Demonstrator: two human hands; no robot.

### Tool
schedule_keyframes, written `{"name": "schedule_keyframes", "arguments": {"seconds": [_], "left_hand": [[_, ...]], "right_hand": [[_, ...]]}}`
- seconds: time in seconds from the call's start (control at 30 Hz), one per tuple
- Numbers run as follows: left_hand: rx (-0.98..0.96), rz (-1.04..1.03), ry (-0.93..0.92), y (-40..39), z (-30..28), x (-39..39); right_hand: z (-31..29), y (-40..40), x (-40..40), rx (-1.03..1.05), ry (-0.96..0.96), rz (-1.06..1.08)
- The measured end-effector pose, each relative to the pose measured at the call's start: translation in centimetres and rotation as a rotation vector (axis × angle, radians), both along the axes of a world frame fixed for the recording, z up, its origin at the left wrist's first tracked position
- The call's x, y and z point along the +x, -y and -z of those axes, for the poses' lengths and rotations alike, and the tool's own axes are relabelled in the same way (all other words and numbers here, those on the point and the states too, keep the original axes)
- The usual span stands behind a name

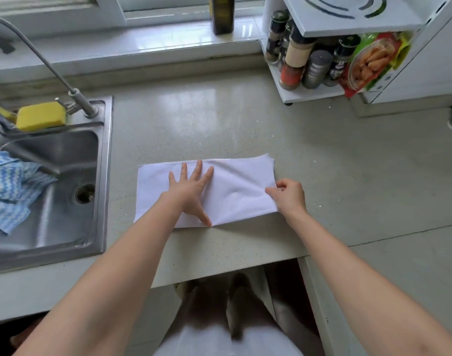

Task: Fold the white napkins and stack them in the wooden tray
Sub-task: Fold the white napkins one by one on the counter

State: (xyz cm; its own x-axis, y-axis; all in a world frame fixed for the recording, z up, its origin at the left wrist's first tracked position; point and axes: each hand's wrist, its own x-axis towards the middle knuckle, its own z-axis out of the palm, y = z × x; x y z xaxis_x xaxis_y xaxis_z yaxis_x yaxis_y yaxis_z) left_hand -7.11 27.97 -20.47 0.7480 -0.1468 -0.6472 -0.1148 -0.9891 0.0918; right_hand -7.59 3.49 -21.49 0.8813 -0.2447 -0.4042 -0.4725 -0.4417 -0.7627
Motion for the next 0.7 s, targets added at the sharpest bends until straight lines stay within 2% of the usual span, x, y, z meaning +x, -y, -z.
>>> {"name": "schedule_keyframes", "arguments": {"seconds": [0.17, 0.27, 0.37, 0.43, 0.53, 0.6, 0.7], "left_hand": [[-0.047, 0.025, -0.002, 3.6, 0.5, 0.2], [-0.034, 0.029, -0.006, 4.3, 0.5, 0.5], [-0.077, 0.042, -0.002, 3.7, 0.4, 0.4], [-0.194, 0.042, 0.033, 2.3, 0.1, 0.3], [-0.347, -0.010, 0.187, -1.7, -0.5, 0.1], [-0.312, -0.029, 0.268, -5.0, -0.6, -0.6], [-0.220, -0.059, 0.214, -9.0, 0.2, -2.4]], "right_hand": [[-0.5, 3.8, -0.9, 0.181, -0.101, 0.123], [-1.5, 4.0, -0.9, 0.213, 0.006, 0.143], [-3.0, 2.7, -0.2, 0.116, 0.145, 0.126], [-4.2, 1.8, 0.2, 0.043, 0.221, 0.090], [-5.5, 0.3, 0.6, 0.031, 0.285, 0.039], [-6.2, -1.6, 0.9, 0.093, 0.292, 0.009], [-6.6, -5.3, 1.1, 0.183, 0.283, -0.057]]}}
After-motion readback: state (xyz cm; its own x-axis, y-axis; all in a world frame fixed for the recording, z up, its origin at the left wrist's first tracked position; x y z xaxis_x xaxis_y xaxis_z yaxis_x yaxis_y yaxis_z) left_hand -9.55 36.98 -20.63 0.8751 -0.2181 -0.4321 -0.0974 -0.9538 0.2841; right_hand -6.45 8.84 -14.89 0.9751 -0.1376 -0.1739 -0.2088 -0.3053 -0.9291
